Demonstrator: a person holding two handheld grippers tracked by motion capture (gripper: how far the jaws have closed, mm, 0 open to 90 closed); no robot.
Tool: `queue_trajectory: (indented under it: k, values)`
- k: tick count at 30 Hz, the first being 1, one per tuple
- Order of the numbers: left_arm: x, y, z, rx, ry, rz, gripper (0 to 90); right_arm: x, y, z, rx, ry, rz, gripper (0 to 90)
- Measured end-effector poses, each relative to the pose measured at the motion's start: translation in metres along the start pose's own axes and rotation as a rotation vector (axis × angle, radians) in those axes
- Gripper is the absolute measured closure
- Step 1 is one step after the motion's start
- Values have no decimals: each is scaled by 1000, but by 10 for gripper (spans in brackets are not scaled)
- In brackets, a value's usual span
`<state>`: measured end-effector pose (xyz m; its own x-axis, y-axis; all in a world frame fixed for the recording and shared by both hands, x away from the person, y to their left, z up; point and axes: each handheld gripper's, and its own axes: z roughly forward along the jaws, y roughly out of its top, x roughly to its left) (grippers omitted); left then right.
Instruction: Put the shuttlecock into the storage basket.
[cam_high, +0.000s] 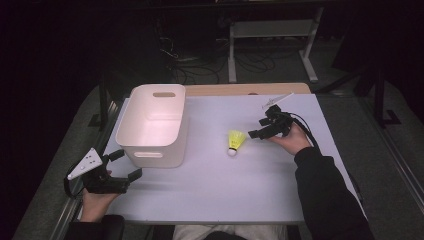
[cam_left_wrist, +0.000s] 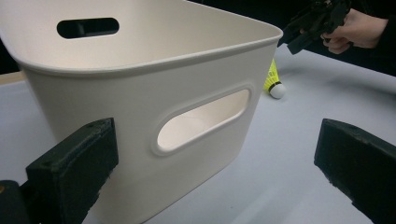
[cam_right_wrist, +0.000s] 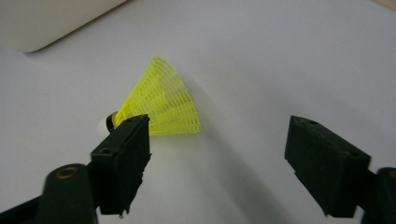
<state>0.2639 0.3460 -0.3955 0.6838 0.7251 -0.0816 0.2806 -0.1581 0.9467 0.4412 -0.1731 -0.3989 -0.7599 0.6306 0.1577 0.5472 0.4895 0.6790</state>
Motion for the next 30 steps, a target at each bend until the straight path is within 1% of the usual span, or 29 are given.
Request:
queue_trajectory:
  k: [2, 3, 9, 11, 14, 21, 22, 25, 30]
  values:
    - [0, 0, 0, 1, 0, 0, 0, 0, 0, 1, -6, -14, -8, 302]
    - [0, 0, 0, 0, 0, 0, 0, 0, 0, 1, -6, -17, -2, 329]
    - [0, 0, 0, 0, 0, 0, 0, 0, 0, 3, -9, -21, 1, 477]
    - [0, 0, 0, -1, 0, 0, 0, 1, 0, 3, -9, -22, -5, 574]
    - [0, 0, 0, -1, 0, 0, 0, 2, 0, 5, -5, -14, -1, 678]
    - [0, 0, 0, -1, 0, 1, 0, 1, 0, 12, 19, -13, 30, 855]
    - [0, 0, 0, -2, 1, 1, 0, 0, 0, 13, 26, -13, 42, 877]
    - [0, 0, 0, -3, 0, -1, 0, -2, -1, 16, 45, -21, 81, 888]
    - [0, 0, 0, -3, 0, 0, 0, -4, -3, 22, 71, -28, 96, 889]
